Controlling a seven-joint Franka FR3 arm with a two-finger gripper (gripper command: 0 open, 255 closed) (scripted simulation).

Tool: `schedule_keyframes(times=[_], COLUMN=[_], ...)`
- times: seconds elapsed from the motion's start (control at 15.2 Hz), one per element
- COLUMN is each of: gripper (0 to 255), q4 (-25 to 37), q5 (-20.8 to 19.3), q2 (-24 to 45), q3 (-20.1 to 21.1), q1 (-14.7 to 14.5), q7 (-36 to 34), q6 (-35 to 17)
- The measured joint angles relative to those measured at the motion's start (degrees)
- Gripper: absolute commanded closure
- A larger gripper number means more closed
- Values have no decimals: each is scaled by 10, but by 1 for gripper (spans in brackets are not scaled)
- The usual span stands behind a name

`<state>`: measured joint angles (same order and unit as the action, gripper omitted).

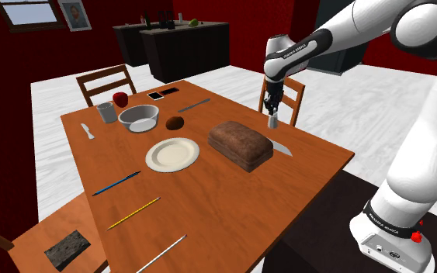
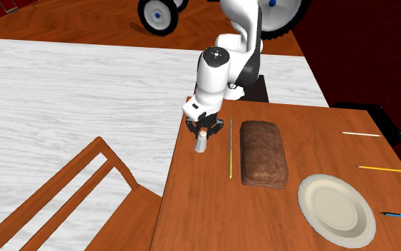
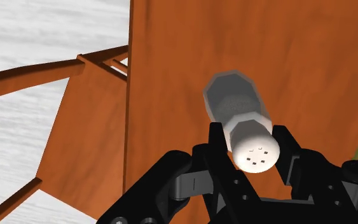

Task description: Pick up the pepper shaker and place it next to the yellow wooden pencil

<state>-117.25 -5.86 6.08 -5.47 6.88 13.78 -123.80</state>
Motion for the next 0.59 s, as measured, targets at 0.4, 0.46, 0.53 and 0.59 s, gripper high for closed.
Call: schedule_keyframes(times=[0.4, 0.46, 0.53, 0.59], gripper=[255, 255, 255, 255], q4=[27, 32, 36, 40], q5=[1, 1, 1, 1], q2=[-17, -20, -23, -26], q3=[0, 0, 0, 1], q1=[0, 0, 0, -1], q7=[5, 6, 5, 5], q6=[44, 52, 59, 66])
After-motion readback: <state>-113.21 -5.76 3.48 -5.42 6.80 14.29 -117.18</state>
